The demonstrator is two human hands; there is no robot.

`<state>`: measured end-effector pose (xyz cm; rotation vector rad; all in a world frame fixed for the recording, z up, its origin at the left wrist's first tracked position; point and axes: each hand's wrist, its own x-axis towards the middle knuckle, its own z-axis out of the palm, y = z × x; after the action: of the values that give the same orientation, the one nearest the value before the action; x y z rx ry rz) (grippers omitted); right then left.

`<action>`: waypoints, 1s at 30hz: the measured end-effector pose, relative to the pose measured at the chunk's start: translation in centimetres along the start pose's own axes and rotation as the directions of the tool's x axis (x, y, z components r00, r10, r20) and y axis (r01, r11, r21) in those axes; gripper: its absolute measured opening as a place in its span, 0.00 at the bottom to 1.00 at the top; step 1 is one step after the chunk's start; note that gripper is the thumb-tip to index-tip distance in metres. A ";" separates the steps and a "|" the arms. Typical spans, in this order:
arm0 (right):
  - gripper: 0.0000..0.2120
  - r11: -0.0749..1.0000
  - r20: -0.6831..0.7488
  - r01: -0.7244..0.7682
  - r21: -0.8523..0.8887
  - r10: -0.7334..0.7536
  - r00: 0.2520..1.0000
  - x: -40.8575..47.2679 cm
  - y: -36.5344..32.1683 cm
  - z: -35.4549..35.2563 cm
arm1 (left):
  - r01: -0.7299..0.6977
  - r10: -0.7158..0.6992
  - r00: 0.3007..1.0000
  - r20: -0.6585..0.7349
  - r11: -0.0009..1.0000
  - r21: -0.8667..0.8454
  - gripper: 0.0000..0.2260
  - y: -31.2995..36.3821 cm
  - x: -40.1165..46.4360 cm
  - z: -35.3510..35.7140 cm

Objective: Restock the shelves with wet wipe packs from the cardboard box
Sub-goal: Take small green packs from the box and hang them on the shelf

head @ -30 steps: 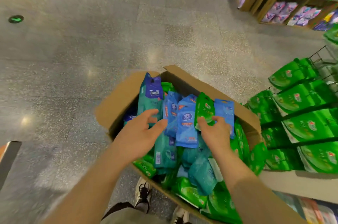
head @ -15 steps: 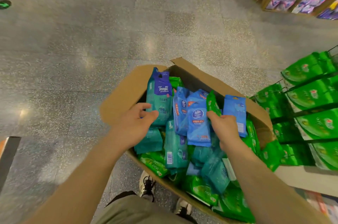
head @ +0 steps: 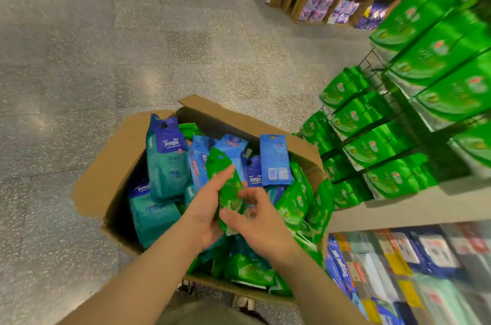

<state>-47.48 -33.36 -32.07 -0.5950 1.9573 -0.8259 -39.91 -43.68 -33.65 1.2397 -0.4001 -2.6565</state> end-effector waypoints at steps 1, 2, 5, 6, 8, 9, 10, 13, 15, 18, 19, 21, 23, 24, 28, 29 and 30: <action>0.30 1.000 -0.035 0.006 0.002 -0.006 0.999 0.2 0.6 -0.5 | 0.012 -0.012 1.000 -0.003 1.000 0.009 0.19 -0.2 0.2 0.2; 0.29 1.000 -0.108 -0.003 0.028 0.006 0.994 0.5 1.3 -1.1 | 0.018 -0.018 1.000 -0.004 1.000 0.024 0.19 -0.4 0.2 0.3; 0.27 0.989 -0.450 -0.143 0.022 0.138 0.882 2.0 3.8 -3.3 | -0.009 0.010 1.000 -0.024 0.999 0.035 0.21 -0.3 0.0 0.3; 0.28 0.969 -0.535 -0.246 -0.019 0.198 0.821 2.2 4.6 -4.0 | -0.016 0.017 1.000 -0.026 0.999 0.029 0.21 -0.3 -0.2 0.2; 0.33 0.895 -0.602 -0.445 -0.034 0.337 0.724 2.9 6.7 -4.8 | -0.018 0.018 1.000 -0.015 1.000 0.012 0.23 -0.1 -0.6 -0.2; 0.39 0.868 -0.588 -0.496 -0.001 0.401 0.703 3.3 7.3 -4.9 | -0.016 0.016 1.000 -0.015 1.000 0.005 0.22 0.0 -0.8 -0.4; 0.46 0.853 -0.569 -0.520 0.045 0.450 0.688 3.9 7.9 -4.8 | -0.014 0.014 1.000 -0.014 1.000 -0.004 0.22 0.1 -1.0 -0.7; 0.57 0.819 -0.532 -0.564 0.104 0.525 0.664 5.2 8.8 -4.3 | -0.030 0.030 1.000 -0.011 0.999 -0.027 0.22 0.1 -1.6 -1.2; 0.56 0.821 -0.546 -0.563 0.098 0.517 0.659 5.4 8.9 -4.2 | -0.037 0.037 0.999 -0.005 0.999 -0.029 0.26 0.0 -1.9 -1.4; 0.52 0.866 -0.516 -0.469 0.175 0.486 0.705 5.7 9.5 -4.4 | -0.043 0.044 0.999 0.007 0.999 -0.016 0.25 -0.1 -2.2 -1.7; 0.51 0.876 -0.495 -0.429 0.218 0.479 0.725 6.2 10.6 -4.5 | -0.048 0.048 0.999 0.009 0.999 -0.011 0.24 -0.2 -2.2 -1.8; 0.47 0.882 -0.469 -0.358 0.306 0.466 0.750 7.4 13.8 -4.8 | -0.053 0.053 0.999 0.007 0.999 -0.002 0.26 -0.5 -2.3 -2.0; 0.42 0.876 -0.450 -0.277 0.396 0.447 0.773 5.5 12.0 -4.5 | -0.044 0.044 0.999 -0.005 0.999 0.006 0.28 -1.0 -2.2 -2.0; 0.37 0.876 -0.441 -0.242 0.417 0.428 0.789 3.6 9.6 -4.1 | -0.035 0.035 0.999 -0.014 0.999 0.013 0.28 -1.2 -2.2 -1.9; 0.21 0.938 -0.371 -0.042 0.344 0.177 0.911 -1.1 4.0 -3.1 | -0.011 0.011 1.000 0.000 1.000 0.029 0.25 -2.0 -2.0 -0.9; 0.21 0.953 -0.334 0.013 0.303 0.093 0.938 -1.6 3.3 -2.8 | -0.003 0.002 1.000 0.019 1.000 0.023 0.25 -2.1 -1.9 -0.7; 0.22 0.967 -0.299 0.051 0.250 0.027 0.954 -2.1 2.5 -2.5 | 0.009 -0.009 0.999 0.053 1.000 0.004 0.26 -2.3 -1.9 -0.5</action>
<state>-48.82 -29.47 -31.85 -0.3421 2.0718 -1.2128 -38.45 -41.04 -33.28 1.1775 -0.4077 -2.7020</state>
